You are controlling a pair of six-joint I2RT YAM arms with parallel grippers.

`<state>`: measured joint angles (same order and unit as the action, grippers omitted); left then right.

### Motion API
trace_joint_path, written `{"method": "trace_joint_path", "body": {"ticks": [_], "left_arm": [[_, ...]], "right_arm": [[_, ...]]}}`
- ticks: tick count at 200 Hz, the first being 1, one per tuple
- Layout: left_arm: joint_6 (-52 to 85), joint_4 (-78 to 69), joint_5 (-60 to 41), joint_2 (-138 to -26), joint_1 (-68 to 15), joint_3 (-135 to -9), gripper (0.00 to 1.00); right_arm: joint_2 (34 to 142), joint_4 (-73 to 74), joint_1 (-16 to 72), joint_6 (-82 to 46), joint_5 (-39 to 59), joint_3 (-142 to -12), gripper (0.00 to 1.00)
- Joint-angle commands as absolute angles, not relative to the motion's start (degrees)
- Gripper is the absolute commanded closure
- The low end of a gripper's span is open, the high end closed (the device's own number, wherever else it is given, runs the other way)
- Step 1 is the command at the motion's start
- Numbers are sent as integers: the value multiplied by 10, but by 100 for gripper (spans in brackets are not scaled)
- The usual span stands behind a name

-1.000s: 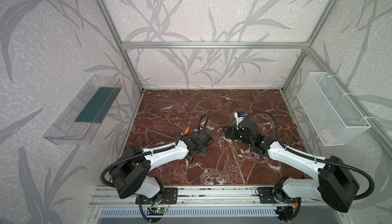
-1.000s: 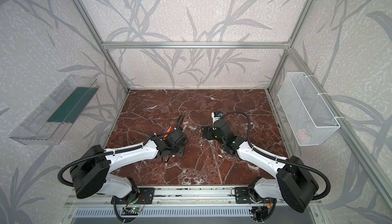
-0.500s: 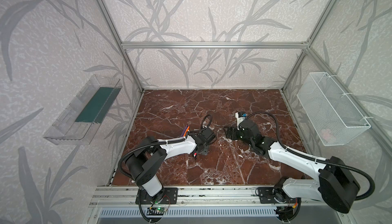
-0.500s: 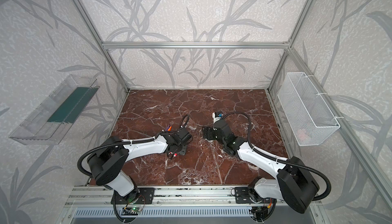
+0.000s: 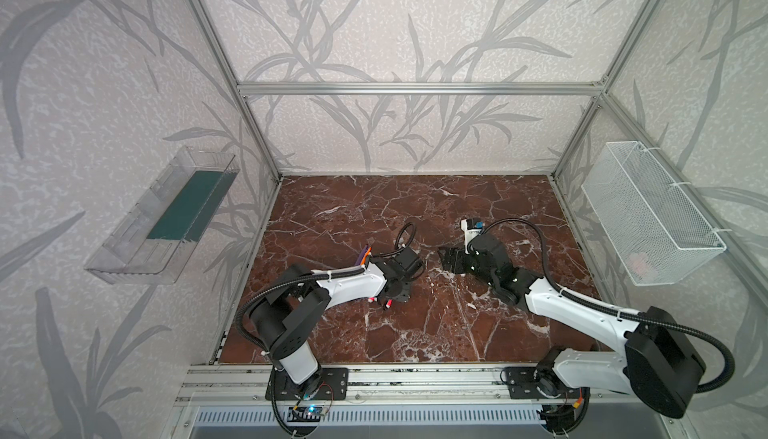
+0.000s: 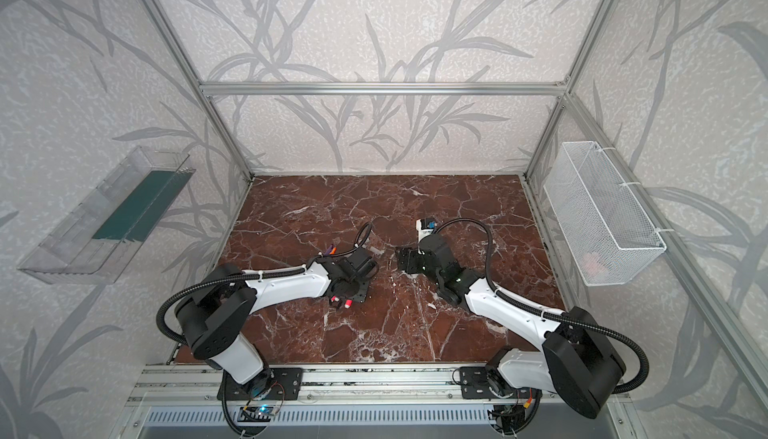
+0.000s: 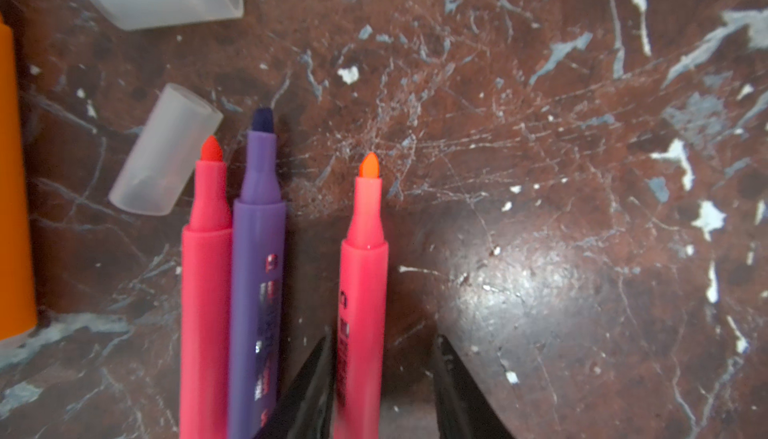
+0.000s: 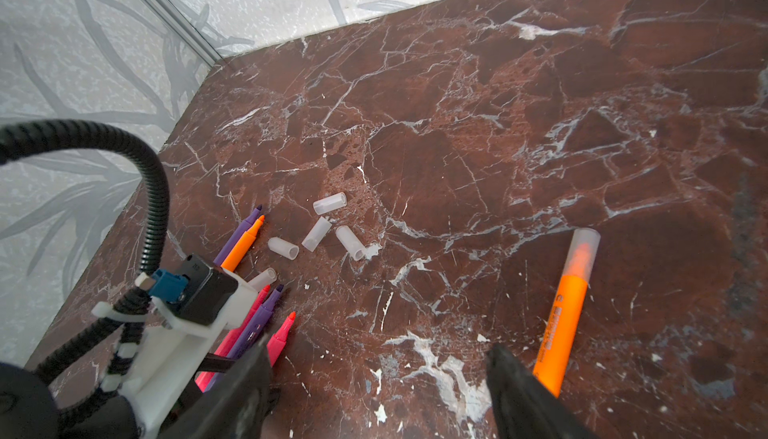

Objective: Insert the pens into the pen caps
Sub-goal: 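Close the left gripper on the pink marker and lift it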

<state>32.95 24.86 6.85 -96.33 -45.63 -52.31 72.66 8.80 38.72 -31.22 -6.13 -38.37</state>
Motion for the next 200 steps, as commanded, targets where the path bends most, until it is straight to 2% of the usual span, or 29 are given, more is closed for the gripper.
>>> {"method": "trace_joint_path", "body": {"ticks": [1, 66, 99, 200], "left_arm": [[326, 252, 66, -986, -446, -533, 59], [315, 267, 77, -1023, -445, -564, 60], [315, 275, 78, -1030, -443, -573, 64], [285, 297, 65, -967, -444, -543, 58]], "right_arm": [[717, 96, 387, -306, -67, -381, 20], [711, 93, 388, -304, -75, -377, 20], [708, 93, 387, -304, -78, -374, 20], [713, 97, 388, -307, -77, -374, 20]]}}
